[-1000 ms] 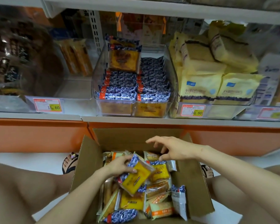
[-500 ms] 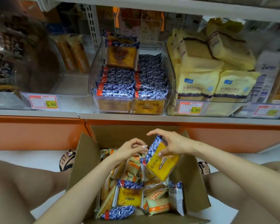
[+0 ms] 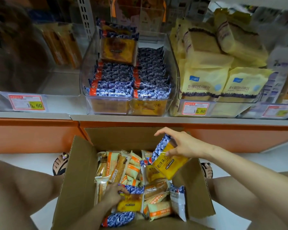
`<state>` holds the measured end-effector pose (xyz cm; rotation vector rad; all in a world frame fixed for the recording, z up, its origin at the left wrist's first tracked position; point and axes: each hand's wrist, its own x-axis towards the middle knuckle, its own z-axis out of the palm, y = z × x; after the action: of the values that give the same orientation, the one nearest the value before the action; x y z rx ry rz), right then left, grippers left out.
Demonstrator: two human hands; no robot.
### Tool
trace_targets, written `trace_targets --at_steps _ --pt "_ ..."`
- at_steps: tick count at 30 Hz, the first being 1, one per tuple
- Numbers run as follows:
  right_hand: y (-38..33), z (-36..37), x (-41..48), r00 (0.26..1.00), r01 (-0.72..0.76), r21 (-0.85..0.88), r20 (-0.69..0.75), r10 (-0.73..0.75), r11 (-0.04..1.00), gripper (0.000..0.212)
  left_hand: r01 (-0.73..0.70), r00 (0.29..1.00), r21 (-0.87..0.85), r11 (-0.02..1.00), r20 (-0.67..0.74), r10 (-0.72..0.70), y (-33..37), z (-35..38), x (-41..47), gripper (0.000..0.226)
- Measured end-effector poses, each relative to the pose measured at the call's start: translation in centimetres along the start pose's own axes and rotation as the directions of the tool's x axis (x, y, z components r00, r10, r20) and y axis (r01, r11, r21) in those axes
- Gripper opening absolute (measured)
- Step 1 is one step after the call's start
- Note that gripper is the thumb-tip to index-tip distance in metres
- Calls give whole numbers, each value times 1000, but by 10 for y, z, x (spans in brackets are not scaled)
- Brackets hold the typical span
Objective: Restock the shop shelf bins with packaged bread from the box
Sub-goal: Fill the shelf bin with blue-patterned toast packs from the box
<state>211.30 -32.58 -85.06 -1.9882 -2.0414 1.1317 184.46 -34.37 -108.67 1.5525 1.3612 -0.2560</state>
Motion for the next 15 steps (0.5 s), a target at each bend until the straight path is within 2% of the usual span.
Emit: trace_targets --at_steps 4,6,9,12,15 --pt "1 -2 2 1000 13 -23 -2 -13 1000 59 -55 995 186 981 -72 70 12 14 -4 48" --pt "2 -3 1 1000 13 -32 -1 -13 999 59 -42 996 250 967 -60 59 12 17 -4 51" --pt "5 -2 -1 1000 11 -32 9 -11 999 58 -54 996 287 957 -51 72 12 16 -9 48" --pt "7 -2 -3 1000 15 -28 3 -15 999 58 -116 986 329 937 -77 150 15 8 -13 42" --pt "8 -3 -4 1000 13 -22 4 -13 1000 58 -189 971 303 934 -84 224 28 -9 -18 42"
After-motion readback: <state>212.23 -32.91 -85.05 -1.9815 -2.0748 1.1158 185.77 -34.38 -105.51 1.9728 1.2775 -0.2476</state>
